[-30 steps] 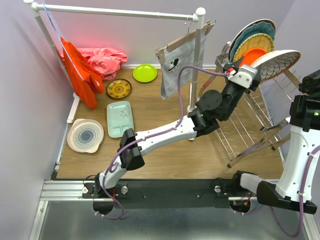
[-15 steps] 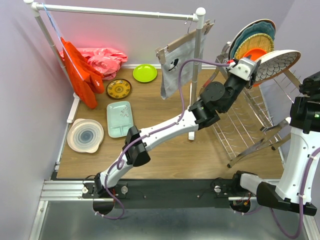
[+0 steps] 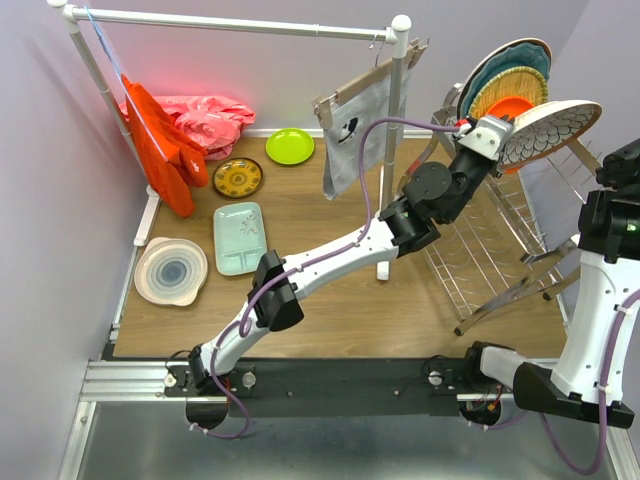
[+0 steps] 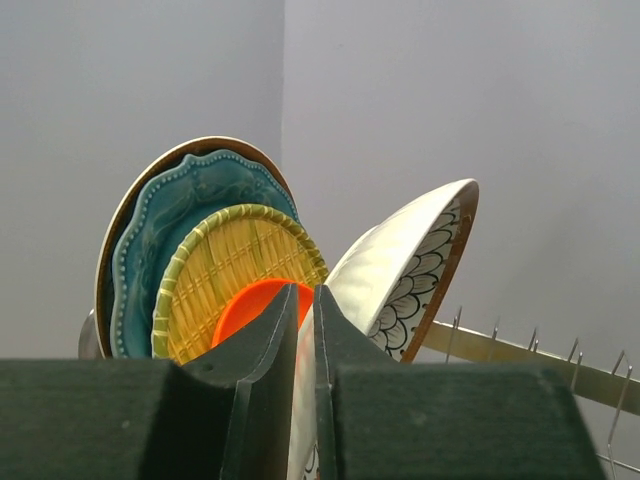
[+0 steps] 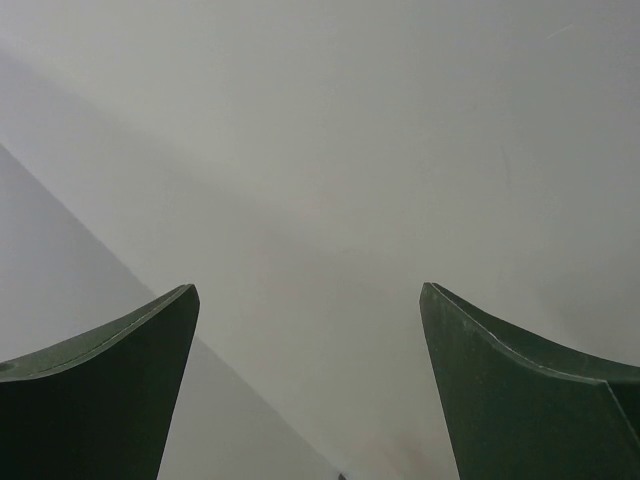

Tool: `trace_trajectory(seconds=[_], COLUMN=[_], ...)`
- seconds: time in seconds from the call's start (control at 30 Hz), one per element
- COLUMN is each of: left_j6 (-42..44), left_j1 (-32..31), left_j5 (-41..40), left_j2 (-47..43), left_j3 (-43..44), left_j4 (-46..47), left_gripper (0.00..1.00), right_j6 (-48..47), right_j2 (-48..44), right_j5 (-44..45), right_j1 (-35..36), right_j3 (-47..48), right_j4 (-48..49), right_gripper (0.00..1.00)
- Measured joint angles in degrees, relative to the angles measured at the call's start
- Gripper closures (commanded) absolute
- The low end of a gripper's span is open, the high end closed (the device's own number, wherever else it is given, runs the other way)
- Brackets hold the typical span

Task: Load the plates into the dish rack
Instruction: Insert the plate into the dish rack

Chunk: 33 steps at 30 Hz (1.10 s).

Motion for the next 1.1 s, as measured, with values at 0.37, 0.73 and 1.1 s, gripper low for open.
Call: trace_trajectory(seconds=[0.37,0.73,1.1], left_j6=[-1.40,-2.93,-4.50], left_j1=[0.44,1.11,1.38], left_j5=[-0.07,-0.04,1.09], left_j2=[0.15,-1.42,-2.32], left_j3=[-0.33,-4.24,-6.38], left_j4=[0.48,2.91,4.52], left_gripper=[0.74,0.64,0.59], right_j6=[-2.43,2.45,3.04], right_j2=[-0.15,2.67,7.89], right_j5=[-0.98,-8.11,-18.51], right_j1=[0.00,-0.04,-0.50], right_j3=[-4.87,-2.25,5.01], right_j4=[-3.04,-16.02,-28.59], right_gripper=[0.00,0.00,0.00])
